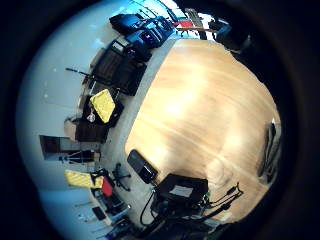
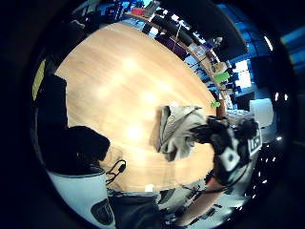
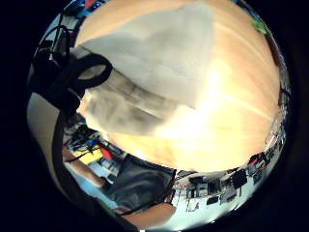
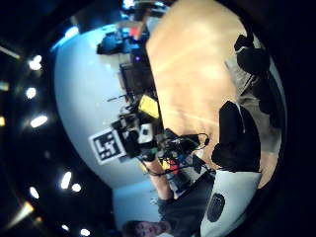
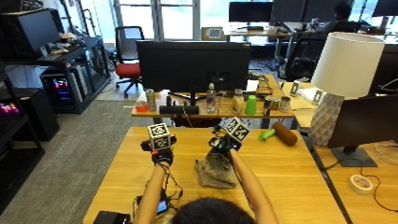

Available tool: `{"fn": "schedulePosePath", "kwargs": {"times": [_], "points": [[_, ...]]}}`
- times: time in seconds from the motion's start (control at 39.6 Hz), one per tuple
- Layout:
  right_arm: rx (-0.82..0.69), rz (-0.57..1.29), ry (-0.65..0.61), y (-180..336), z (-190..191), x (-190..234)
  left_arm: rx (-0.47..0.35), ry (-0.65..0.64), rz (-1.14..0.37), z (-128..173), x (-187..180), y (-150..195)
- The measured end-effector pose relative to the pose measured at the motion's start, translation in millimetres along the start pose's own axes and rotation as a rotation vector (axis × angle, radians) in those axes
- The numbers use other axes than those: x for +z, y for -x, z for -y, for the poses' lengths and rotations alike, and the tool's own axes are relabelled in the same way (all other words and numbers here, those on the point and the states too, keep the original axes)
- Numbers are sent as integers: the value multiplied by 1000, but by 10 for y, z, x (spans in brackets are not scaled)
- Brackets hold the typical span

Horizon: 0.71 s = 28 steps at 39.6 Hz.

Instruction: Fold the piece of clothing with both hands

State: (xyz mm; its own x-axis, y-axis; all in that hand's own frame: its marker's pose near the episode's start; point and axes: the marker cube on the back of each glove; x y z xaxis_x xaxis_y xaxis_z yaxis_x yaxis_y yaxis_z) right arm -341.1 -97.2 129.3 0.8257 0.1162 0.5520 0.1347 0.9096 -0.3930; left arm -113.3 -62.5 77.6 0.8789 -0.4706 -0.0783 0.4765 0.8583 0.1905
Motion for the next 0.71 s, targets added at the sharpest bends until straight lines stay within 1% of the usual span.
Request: {"fn": "schedulePosePath", "kwargs": {"times": [0.03, 0.08, 0.18, 0.23, 0.3, 0.35, 0.38, 0.4, 0.43, 0.51, 0.58, 0.63, 0.71], "points": [[-55, 0, -48, 3, -40, -153, 3, 3, -1, -23, -37, -6], [-121, -12, -96, -2, -177, -449, 15, 5, -6, -47, -94, -28], [-127, -79, -149, -95, -403, -917, 37, 1, -8, -69, -182, -76], [-130, -123, -171, -218, -367, -1136, 48, -5, 3, -71, -226, -100], [-153, -148, -160, -442, -178, -1408, 59, -22, 20, -47, -285, -157], [-219, -145, -181, -486, -167, -1510, 64, -31, 21, -36, -312, -204], [-251, -135, -189, -477, -200, -1529, 67, -34, 20, -37, -323, -229], [-253, -120, -181, -466, -249, -1521, 70, -36, 19, -45, -335, -253], [-214, -103, -155, -461, -308, -1488, 76, -37, 18, -63, -348, -277], [-8, -71, -87, -457, -444, -1329, 95, -35, 24, -135, -383, -340], [124, -94, -102, -437, -358, -1159, 109, -36, 40, -179, -388, -375], [127, -130, -71, -351, -311, -987, 112, -33, 54, -181, -366, -391], [53, -200, 59, -144, -322, -667, 112, -29, 67, -181, -349, -382]]}}
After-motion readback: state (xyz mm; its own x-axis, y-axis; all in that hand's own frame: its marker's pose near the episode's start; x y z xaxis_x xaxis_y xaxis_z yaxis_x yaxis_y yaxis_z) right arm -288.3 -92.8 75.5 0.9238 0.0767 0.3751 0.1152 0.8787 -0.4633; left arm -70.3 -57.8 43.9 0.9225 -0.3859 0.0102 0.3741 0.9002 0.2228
